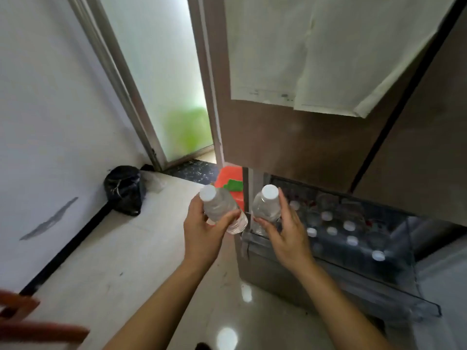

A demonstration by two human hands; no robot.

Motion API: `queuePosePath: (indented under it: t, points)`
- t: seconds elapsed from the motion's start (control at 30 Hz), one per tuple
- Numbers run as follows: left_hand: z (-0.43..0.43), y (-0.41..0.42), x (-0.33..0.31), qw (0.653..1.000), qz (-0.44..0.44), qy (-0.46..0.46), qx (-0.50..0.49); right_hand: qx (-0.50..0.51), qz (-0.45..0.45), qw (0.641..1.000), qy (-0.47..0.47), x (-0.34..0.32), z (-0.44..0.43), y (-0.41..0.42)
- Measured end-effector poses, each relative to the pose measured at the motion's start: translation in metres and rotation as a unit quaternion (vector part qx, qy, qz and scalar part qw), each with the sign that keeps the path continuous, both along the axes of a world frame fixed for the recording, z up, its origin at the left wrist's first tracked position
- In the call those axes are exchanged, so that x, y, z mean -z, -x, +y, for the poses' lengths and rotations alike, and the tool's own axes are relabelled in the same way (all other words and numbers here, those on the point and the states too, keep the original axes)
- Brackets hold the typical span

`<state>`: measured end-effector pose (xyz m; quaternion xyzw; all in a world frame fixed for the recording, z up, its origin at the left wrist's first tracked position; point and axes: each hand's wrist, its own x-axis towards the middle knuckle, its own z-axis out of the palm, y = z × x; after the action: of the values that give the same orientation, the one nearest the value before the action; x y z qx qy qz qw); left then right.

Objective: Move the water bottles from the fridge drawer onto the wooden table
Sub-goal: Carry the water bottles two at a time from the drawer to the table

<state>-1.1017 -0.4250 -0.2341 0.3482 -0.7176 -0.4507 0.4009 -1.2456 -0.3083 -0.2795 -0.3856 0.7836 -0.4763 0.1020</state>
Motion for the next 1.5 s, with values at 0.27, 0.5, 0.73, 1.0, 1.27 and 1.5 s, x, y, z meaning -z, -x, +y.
queuePosePath:
  t: [0.27, 0.5, 0.73, 1.0, 1.27, 1.5]
  points:
    - [-0.068, -0.175, -0.037, 0.993, 0.048, 0.013, -0.109, -0.139, 0.005, 0.988, 0.064, -0.044, -0.098, -0.143]
    - [-0.133, -0.382, -0.048, 0.982, 0.035, 0.013, -0.184, -0.230, 0.036, 0.971, 0.049, -0.042, -0.209, -0.330]
    - [-0.178, -0.569, -0.051, 0.948, 0.024, 0.035, -0.316, -0.376, 0.046, 0.924, 0.054, -0.054, -0.300, -0.509]
    - [-0.221, -0.722, -0.019, 0.892, 0.000, 0.010, -0.452, -0.520, 0.027, 0.853, 0.044, -0.029, -0.409, -0.674]
    - [-0.345, -0.857, -0.024, 0.828, -0.053, 0.041, -0.556, -0.595, 0.025, 0.802, 0.043, -0.005, -0.569, -0.832]
    - [-0.444, -0.966, -0.038, 0.803, -0.081, 0.047, -0.589, -0.640, 0.070, 0.763, 0.054, -0.028, -0.697, -0.936]
